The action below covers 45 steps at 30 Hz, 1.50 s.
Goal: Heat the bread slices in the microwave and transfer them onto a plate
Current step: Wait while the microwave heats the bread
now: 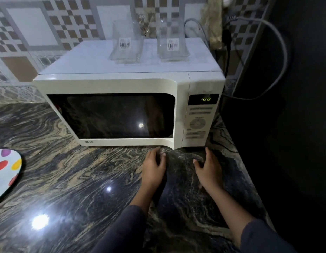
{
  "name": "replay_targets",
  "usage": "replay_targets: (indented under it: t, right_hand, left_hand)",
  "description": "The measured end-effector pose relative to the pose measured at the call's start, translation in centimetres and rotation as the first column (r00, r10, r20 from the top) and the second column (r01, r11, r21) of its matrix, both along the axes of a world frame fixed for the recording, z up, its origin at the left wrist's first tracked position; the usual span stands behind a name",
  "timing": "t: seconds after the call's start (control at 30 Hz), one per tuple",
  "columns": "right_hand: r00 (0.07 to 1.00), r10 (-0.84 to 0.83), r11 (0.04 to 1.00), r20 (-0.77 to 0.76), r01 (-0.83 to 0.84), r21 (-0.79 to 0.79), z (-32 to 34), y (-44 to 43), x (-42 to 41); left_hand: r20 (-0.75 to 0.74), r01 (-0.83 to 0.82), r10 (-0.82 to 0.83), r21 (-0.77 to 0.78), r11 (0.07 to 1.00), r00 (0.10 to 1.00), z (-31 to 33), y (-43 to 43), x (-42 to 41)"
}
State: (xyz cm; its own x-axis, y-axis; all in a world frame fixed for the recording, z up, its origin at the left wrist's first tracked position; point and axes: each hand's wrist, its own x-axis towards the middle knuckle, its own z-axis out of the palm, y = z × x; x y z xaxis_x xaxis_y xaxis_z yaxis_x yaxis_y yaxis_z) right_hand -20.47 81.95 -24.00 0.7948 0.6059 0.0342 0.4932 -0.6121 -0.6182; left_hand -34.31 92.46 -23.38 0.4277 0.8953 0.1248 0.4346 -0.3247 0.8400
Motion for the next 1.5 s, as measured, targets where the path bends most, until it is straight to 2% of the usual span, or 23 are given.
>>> replay_targets:
  t: [0.1,0.27,0.37,0.57,0.7,0.9,1.03,1.13,1.27,1.4,1.5]
  right_hand:
    - [0.985,-0.027,0.978,-0.173,0.062,0.200,1.0,1.0,0.9]
    - [0.967,-0.010,0.945,-0.253,0.092,0.315,3.2,3.2,2.9]
    - [0.970,0.019,0.923,-0.242,0.076,0.376,3.7,3.9,3.9]
    - [0.990,0.056,0.931,-0.132,-0.004,0.365,4.1,3.8,4.9]
    - [0.962,0.074,0.910,-0.263,0.042,0.412,4.7,4.1,5.1]
    - [0.945,0.053,0.893,-0.321,0.099,0.439,5.4,4.3,4.5]
    - [0.936,0.011,0.904,-0.353,0.141,0.403,6.2,4.4,4.2]
    - [0.955,-0.033,0.910,-0.296,0.151,0.387,7.2,4.4,4.1]
    - [0.995,-0.077,0.893,-0.070,0.100,0.439,10.6,3.6,3.5]
    - [0.988,-0.038,0.765,0.147,-0.066,0.641,14.7,3.4,3.5]
    - [0.943,-0.025,0.713,0.331,-0.215,0.667,17.6,3.3,3.5]
  left_hand:
    - [0.191,0.022,-0.018,-0.019,1.000,0.981,2.6,0.3,1.5]
    - [0.381,0.059,-0.072,0.045,0.997,0.922,7.9,0.7,4.3]
    - [0.369,0.061,-0.092,0.095,0.994,0.925,8.7,1.1,5.2]
    - [0.383,0.030,-0.070,0.111,0.993,0.921,8.1,1.1,5.5]
    - [0.386,0.019,-0.060,0.110,0.994,0.921,8.1,1.0,5.6]
    - [0.378,0.003,-0.041,0.100,0.995,0.925,8.5,0.7,5.7]
    - [0.356,0.033,-0.055,0.067,0.997,0.933,9.2,0.6,5.4]
    - [0.311,0.058,-0.065,0.033,0.998,0.948,9.9,0.6,5.2]
    - [0.229,0.092,-0.090,0.001,0.996,0.969,10.9,0.8,5.0]
    - [0.184,0.112,-0.109,-0.004,0.994,0.977,11.7,0.9,4.8]
    - [0.203,0.107,-0.109,0.019,0.994,0.973,12.4,0.7,4.9]
